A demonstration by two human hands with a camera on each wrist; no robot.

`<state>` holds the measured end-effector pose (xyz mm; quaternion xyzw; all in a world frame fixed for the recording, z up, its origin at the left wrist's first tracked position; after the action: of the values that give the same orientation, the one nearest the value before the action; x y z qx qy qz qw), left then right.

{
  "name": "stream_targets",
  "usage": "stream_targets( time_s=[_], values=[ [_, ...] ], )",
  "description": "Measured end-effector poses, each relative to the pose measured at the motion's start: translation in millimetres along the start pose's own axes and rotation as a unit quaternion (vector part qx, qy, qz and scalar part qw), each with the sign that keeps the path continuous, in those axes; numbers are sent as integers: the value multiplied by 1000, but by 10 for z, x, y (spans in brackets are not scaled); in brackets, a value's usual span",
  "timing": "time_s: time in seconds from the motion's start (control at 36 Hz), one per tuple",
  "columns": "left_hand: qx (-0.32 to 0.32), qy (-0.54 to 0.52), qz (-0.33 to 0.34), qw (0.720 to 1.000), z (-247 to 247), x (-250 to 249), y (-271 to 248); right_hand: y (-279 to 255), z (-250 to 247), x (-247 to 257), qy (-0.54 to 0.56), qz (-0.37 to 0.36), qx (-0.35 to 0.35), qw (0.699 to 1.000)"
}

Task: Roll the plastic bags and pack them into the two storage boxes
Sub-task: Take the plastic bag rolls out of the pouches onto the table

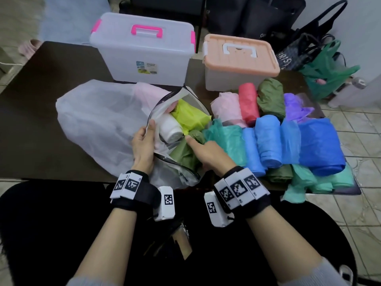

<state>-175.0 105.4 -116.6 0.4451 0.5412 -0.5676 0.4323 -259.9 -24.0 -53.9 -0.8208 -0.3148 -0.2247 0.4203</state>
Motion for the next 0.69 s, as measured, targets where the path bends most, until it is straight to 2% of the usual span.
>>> stream_targets(
  time_s=[0.06, 0.14, 0.19, 0.36, 0.56, 0.61, 0.69],
  values=[
    [-7, 8, 3, 1000, 12, -16, -9, 30, 51, 46, -34, -12, -3, 999],
    [-13, 18, 9, 1000, 25, -32, -20, 16, 126, 75, -98, -21, -53, 994],
    [-12, 17, 11, 1000, 27, -23, -13, 35, 162, 77, -102, -28, -73, 992],
    [-15, 19, 11, 1000, 27, -12, -10, 120, 201, 58, -1, -2, -70, 998],
    [-9, 20, 18, 1000, 32, -4, -10, 143, 264, 128, -28, -46, -69, 996],
    [-7, 25, 18, 1000, 20, 23, 13, 180, 194, 120, 12, -39, -63, 997],
    [-4, 33, 29, 999, -3, 60, 41, 224, 60, 68, 136, 5, -49, 989]
  ],
)
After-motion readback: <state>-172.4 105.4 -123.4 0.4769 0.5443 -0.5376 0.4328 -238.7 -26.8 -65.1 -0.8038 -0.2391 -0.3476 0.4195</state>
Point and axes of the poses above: each hand's wrist, its own y-axis towards the middle knuckle, its own z-axis out of the palm, x = y × z, the point moved 1 cm from there along y, towards the middle knuckle, and after that the axes turned 9 degrees about y, right-handed, at the moved point
